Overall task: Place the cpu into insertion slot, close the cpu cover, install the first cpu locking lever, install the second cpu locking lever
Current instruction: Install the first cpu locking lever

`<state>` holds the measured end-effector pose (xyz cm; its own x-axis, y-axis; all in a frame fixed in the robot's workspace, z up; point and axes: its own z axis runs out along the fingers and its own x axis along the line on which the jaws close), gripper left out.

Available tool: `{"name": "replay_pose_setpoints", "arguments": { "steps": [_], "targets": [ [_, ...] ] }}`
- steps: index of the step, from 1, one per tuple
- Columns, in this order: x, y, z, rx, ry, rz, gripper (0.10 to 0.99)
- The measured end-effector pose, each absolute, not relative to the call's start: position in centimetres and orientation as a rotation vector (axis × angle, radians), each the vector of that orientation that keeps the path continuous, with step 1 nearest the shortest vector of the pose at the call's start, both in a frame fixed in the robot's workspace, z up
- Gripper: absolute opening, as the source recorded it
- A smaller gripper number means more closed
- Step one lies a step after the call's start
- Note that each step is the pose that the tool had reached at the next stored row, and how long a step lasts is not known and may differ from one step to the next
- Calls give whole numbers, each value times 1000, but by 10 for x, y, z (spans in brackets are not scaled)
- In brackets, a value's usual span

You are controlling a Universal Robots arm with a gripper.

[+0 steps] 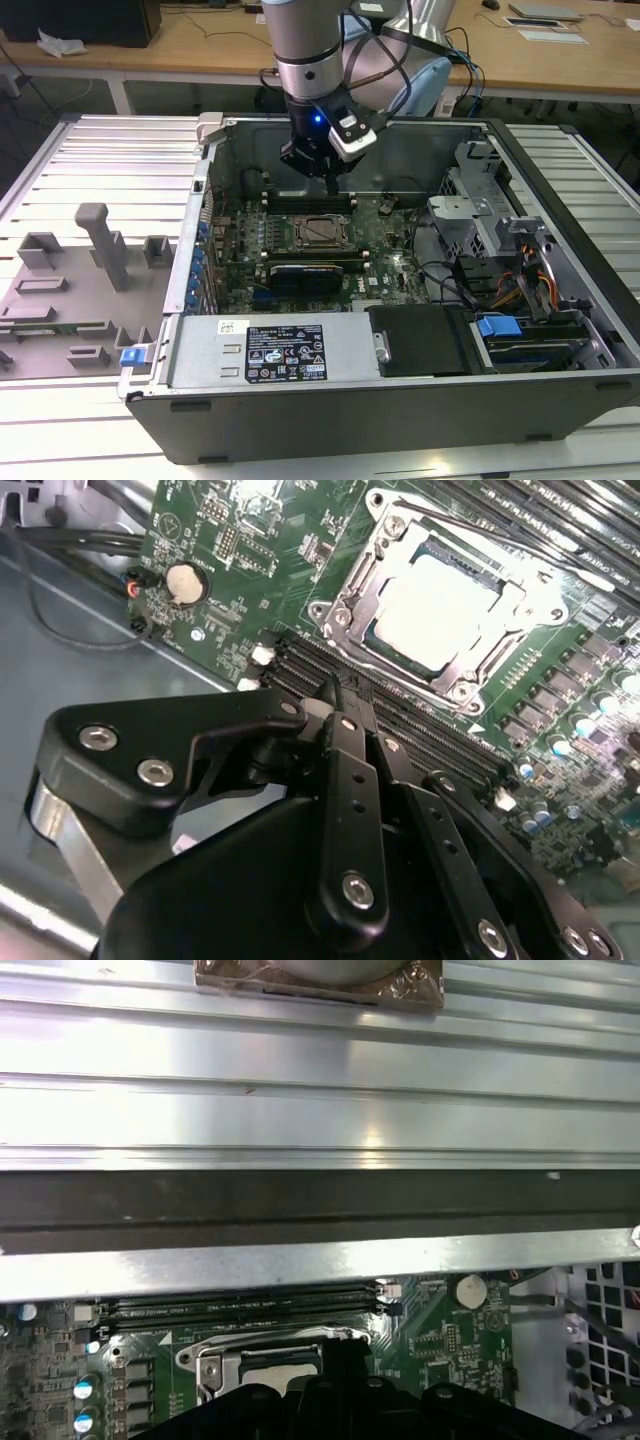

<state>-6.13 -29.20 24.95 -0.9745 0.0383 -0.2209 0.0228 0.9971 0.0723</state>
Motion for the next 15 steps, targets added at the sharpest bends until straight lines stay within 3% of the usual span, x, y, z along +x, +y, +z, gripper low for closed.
{"name": "replay_pose_setpoints", "arguments": {
  "steps": [10,12,15],
  "targets": [
    [-59,-292,249,53,3028,102,106],
    [-59,-292,249,54,3089,51,106],
    [-59,-294,249,55,3101,46,106]
  ]
}}
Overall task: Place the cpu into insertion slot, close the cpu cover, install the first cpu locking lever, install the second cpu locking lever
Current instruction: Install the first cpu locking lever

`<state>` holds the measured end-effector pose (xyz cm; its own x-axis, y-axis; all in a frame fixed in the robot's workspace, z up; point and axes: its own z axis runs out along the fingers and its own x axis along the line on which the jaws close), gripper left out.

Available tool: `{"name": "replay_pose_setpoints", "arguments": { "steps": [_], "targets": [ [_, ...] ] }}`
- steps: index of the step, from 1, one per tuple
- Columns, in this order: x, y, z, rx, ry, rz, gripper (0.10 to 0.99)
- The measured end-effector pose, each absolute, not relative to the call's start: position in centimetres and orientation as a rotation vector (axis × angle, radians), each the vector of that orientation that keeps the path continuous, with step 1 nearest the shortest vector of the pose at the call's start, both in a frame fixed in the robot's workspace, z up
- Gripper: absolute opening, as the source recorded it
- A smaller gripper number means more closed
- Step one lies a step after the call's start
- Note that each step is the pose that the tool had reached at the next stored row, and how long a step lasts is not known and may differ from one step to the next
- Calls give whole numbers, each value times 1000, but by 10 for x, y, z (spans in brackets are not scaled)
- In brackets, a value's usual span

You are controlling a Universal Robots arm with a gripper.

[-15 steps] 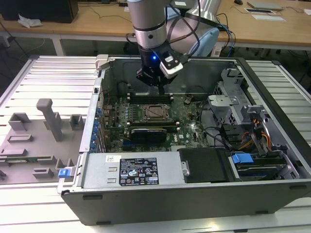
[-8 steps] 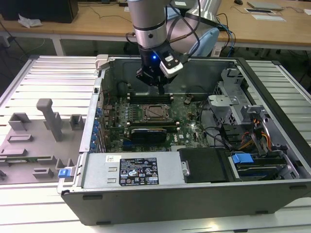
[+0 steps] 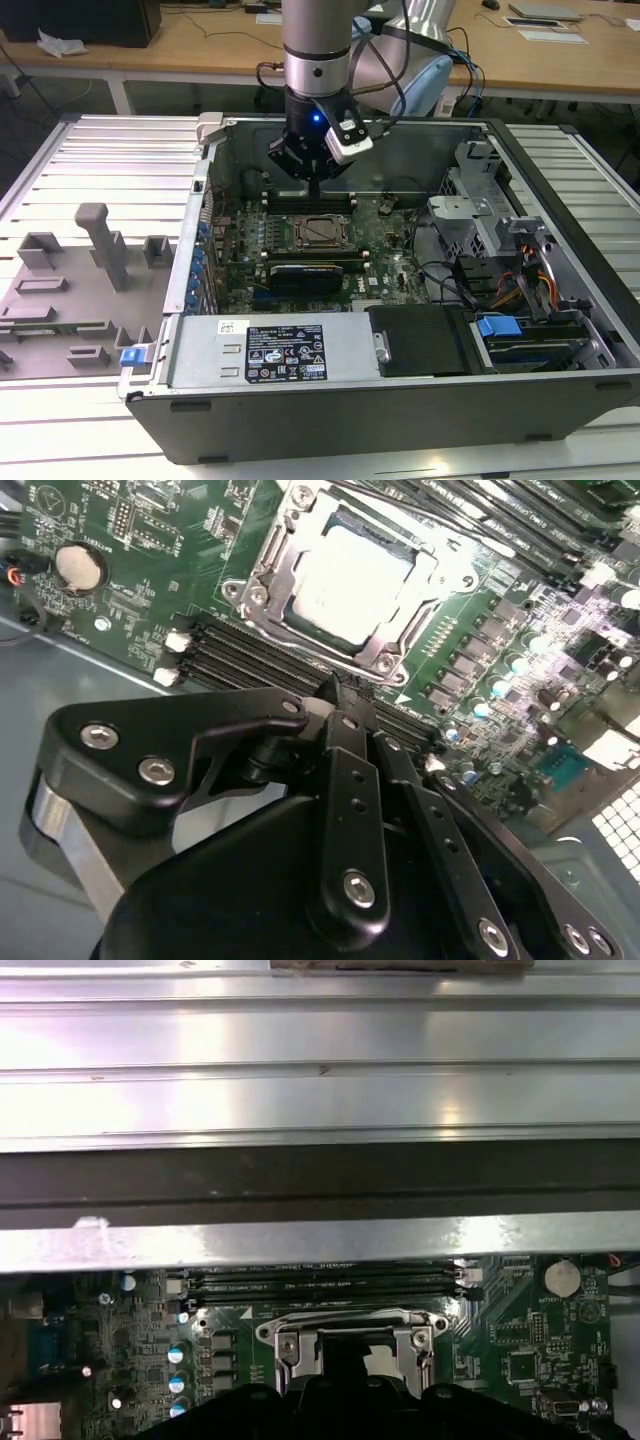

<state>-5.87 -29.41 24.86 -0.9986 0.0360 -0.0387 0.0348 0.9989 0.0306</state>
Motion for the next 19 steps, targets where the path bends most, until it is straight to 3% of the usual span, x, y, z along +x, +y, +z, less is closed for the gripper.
{"name": "replay_pose_setpoints", "arguments": {
  "steps": [6,19],
  "targets": [
    [-59,-320,248,55,3101,53,106],
    [-57,-321,242,24,3103,-8,106]
  ]
}}
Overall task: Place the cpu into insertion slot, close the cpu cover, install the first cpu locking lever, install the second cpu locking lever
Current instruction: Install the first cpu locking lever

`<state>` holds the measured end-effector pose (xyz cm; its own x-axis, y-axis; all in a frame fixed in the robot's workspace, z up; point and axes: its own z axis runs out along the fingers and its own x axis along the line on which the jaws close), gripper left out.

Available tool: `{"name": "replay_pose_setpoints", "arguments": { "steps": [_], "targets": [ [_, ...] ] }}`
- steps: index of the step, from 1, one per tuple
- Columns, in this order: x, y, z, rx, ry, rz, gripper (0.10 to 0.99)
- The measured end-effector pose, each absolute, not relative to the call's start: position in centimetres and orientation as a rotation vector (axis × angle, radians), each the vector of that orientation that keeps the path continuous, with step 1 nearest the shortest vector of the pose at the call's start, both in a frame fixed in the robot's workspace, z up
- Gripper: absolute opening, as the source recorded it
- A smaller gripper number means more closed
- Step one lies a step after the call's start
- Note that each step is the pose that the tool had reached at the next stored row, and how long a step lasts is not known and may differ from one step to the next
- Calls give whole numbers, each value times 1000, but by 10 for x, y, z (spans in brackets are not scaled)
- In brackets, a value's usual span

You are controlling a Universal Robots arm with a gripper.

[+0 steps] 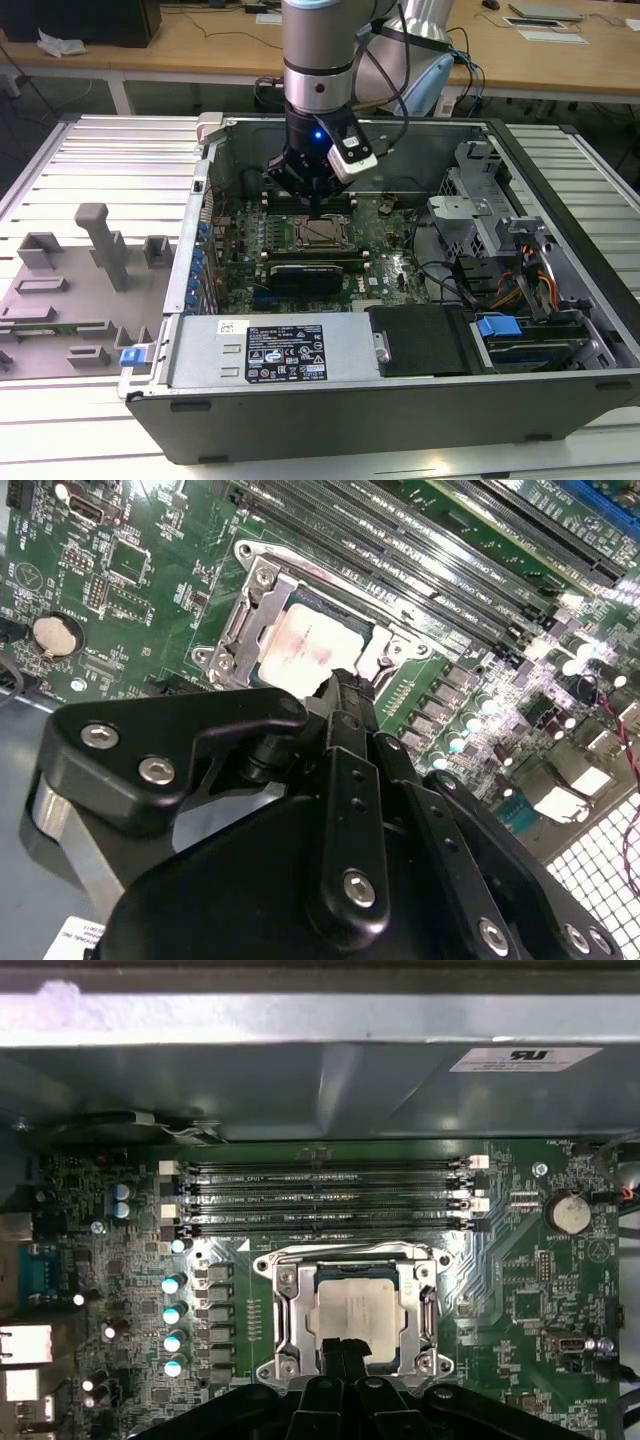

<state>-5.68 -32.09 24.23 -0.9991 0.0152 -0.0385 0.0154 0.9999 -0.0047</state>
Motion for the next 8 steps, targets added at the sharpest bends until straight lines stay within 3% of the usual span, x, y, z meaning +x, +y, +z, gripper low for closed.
{"name": "replay_pose_setpoints", "arguments": {
  "steps": [8],
  "targets": [
    [-46,-321,239,-38,3103,-7,106]
  ]
}}
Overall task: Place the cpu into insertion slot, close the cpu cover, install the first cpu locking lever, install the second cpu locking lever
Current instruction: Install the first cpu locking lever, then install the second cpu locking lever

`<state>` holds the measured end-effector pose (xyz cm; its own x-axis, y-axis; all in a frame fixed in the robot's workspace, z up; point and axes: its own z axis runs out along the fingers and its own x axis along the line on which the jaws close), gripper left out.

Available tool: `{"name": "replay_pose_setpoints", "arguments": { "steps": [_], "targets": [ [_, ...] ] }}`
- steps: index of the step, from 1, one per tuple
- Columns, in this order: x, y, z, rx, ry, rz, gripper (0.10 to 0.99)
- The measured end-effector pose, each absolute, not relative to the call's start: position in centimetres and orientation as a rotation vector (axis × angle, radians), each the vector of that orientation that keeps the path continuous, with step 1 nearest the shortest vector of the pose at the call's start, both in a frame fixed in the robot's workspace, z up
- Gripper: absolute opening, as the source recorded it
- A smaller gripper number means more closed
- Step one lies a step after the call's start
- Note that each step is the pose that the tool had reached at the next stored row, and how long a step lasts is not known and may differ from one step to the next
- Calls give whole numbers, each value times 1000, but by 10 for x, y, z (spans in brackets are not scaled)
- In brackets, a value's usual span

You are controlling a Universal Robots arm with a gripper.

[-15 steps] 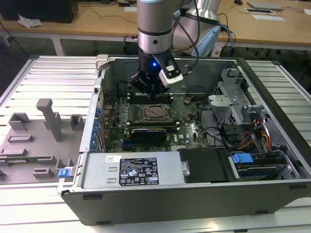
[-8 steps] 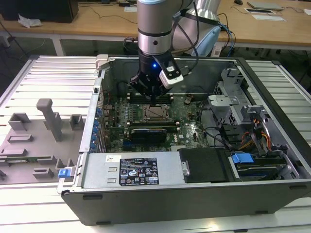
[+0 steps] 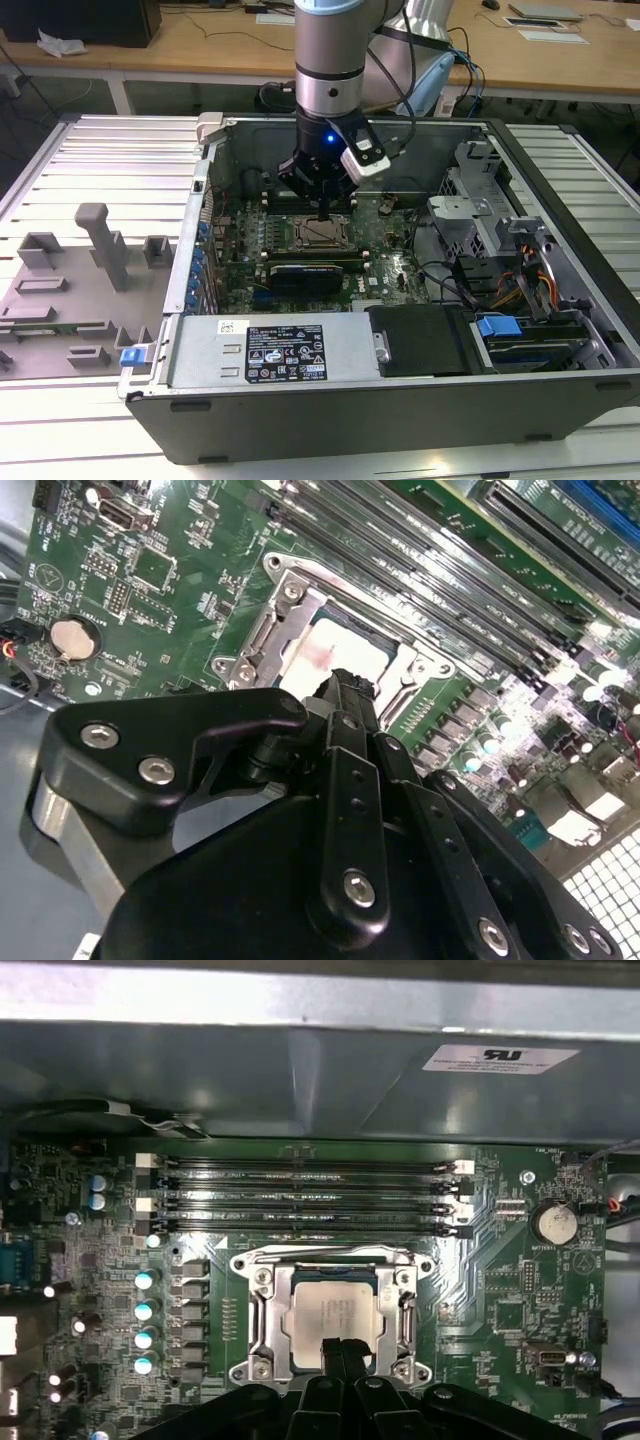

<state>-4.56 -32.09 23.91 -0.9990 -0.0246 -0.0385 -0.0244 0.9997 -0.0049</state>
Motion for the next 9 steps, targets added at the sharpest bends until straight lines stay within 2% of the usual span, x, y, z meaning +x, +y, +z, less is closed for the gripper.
{"name": "replay_pose_setpoints", "arguments": {
  "steps": [9],
  "targets": [
    [-46,-321,239,-40,3103,-7,106]
  ]
}}
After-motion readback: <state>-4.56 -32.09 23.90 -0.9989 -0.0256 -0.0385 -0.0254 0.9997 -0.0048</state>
